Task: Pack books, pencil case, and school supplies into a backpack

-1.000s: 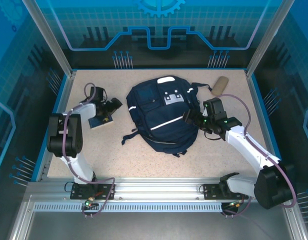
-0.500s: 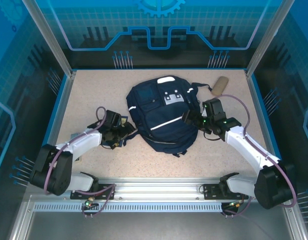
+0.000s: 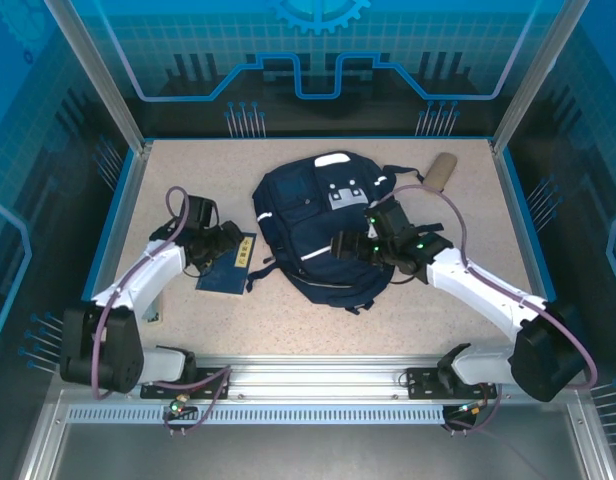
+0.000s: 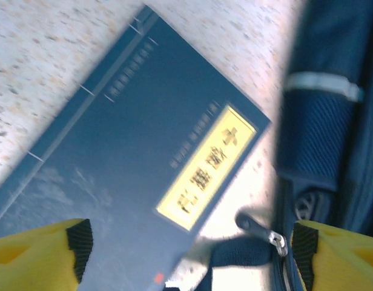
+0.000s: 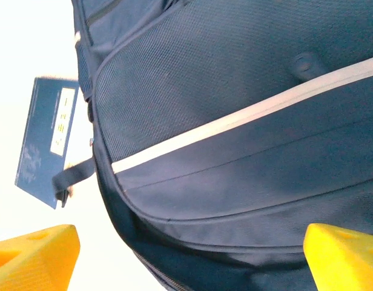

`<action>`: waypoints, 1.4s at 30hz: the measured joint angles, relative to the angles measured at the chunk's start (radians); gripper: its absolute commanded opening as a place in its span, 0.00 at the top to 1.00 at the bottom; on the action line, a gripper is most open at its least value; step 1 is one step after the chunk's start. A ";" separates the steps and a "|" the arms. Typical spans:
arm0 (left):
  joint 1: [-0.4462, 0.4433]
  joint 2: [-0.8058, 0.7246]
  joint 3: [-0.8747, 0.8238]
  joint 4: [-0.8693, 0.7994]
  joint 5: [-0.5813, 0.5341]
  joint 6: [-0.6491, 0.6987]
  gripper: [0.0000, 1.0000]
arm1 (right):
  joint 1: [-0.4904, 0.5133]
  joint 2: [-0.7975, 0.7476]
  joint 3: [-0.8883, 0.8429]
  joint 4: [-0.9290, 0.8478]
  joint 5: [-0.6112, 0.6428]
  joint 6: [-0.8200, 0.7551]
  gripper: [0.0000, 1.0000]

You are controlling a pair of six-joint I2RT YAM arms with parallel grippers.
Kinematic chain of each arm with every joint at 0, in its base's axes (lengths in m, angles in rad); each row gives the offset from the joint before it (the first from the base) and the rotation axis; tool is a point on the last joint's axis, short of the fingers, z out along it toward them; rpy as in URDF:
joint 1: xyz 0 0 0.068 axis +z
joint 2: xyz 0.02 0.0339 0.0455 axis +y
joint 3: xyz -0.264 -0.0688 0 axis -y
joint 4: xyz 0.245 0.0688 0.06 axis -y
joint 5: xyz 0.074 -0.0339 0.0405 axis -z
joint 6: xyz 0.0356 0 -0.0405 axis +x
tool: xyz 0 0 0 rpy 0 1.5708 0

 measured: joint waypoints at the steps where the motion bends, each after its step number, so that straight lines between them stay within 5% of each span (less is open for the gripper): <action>1: 0.014 0.029 0.013 0.001 0.004 0.016 0.30 | 0.018 0.016 0.007 0.001 0.003 0.000 0.05; 7: 0.024 0.208 0.087 0.048 0.038 0.077 0.47 | 0.090 0.106 0.056 0.003 0.016 0.006 0.06; 18: 0.024 0.280 0.014 0.156 0.042 0.053 0.50 | 0.172 0.240 0.162 0.003 0.027 0.010 0.06; 27: -0.034 -0.027 -0.275 0.200 0.048 -0.107 0.43 | 0.219 0.368 0.288 -0.010 0.026 -0.001 0.08; 32: -0.084 -0.179 -0.323 0.087 0.070 -0.165 0.28 | 0.272 0.459 0.383 -0.028 0.015 -0.012 0.11; 37: -0.057 -0.318 -0.296 -0.038 0.016 -0.148 0.11 | 0.340 0.522 0.447 -0.061 -0.005 -0.022 0.17; 42: 0.033 -0.327 -0.290 -0.082 -0.016 -0.114 0.04 | 0.360 0.557 0.454 -0.079 -0.056 -0.020 0.20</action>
